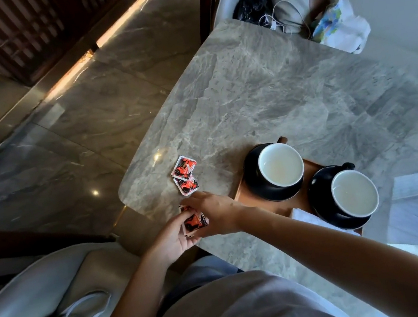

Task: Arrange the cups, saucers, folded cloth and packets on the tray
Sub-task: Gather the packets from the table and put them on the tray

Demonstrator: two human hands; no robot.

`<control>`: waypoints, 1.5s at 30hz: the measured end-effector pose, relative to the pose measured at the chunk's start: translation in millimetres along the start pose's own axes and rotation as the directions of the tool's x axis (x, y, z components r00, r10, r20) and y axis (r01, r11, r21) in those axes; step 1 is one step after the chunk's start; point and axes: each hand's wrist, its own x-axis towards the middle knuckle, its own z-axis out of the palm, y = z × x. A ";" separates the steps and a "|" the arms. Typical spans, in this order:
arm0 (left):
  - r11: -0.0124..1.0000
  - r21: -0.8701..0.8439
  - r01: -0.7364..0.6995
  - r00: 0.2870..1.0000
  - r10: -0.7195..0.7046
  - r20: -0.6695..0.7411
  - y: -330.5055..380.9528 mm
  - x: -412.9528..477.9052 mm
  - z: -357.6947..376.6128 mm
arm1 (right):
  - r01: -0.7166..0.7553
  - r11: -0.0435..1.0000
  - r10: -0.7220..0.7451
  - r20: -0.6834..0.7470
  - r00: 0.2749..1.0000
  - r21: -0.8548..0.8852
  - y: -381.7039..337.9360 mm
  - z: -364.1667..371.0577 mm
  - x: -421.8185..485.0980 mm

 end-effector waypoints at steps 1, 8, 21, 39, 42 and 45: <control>0.998 -0.059 0.013 1.000 -0.012 0.022 -0.7 -0.1 -2.5 | -0.003 1.000 0.002 0.017 1.000 0.021 -0.3 0.0 3.3; 0.968 -0.239 -0.080 0.996 0.068 -0.058 -4.4 7.3 -5.5 | -0.051 0.992 0.053 -0.013 0.999 0.117 3.8 -2.2 28.5; 0.945 -0.299 -0.135 0.989 0.113 -0.092 4.2 7.8 -14.6 | -0.474 0.869 0.492 -0.326 0.807 0.139 32.1 -18.0 99.5; 0.950 -0.302 -0.074 0.990 0.106 0.089 14.9 4.4 -3.5 | -0.145 0.778 0.189 -0.007 0.982 0.611 32.4 -21.3 49.1; 0.951 -0.302 -0.069 0.981 0.120 0.155 17.2 3.6 -0.1 | -0.183 0.778 0.196 0.046 0.980 0.601 25.2 -18.3 47.1; 0.961 -0.267 -0.071 0.983 0.113 0.147 14.6 4.9 -2.0 | -0.199 0.769 0.217 0.046 0.975 0.608 22.2 -16.8 47.9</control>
